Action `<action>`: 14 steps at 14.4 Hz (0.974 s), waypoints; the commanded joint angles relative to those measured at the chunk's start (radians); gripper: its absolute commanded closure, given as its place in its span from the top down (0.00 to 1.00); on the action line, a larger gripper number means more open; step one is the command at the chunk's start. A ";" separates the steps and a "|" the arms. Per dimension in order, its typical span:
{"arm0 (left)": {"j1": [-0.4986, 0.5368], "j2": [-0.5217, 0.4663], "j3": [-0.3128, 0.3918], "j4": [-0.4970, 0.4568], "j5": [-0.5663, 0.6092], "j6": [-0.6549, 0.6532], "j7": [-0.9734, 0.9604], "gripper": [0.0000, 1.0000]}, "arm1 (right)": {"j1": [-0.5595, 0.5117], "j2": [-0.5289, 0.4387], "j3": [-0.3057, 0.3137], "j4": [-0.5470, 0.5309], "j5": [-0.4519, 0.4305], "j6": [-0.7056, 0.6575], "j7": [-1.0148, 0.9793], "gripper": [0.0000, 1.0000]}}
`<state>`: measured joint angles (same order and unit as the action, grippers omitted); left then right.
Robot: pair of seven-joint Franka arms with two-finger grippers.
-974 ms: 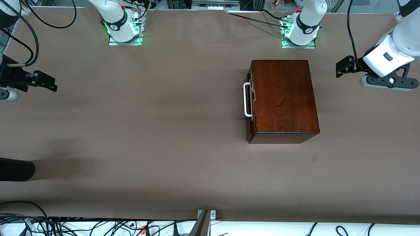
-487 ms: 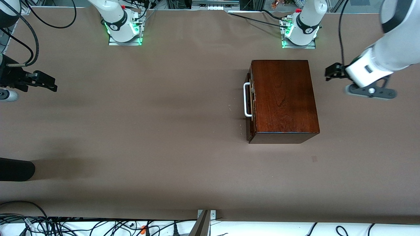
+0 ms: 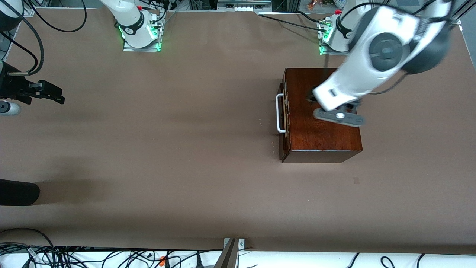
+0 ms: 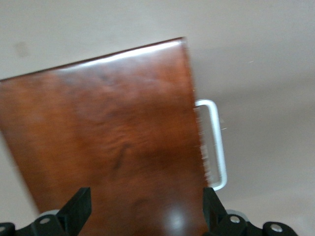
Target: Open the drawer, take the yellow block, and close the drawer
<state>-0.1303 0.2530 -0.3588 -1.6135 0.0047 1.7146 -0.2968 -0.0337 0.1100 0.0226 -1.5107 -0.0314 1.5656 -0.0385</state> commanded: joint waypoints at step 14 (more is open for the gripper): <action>-0.276 0.262 -0.008 0.004 0.264 0.138 -0.419 1.00 | -0.012 -0.010 0.010 0.006 0.015 -0.009 0.005 1.00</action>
<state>-0.3908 0.5027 -0.3694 -1.6163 0.2205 1.8574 -0.6849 -0.0338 0.1100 0.0226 -1.5103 -0.0314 1.5654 -0.0385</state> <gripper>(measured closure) 0.000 0.000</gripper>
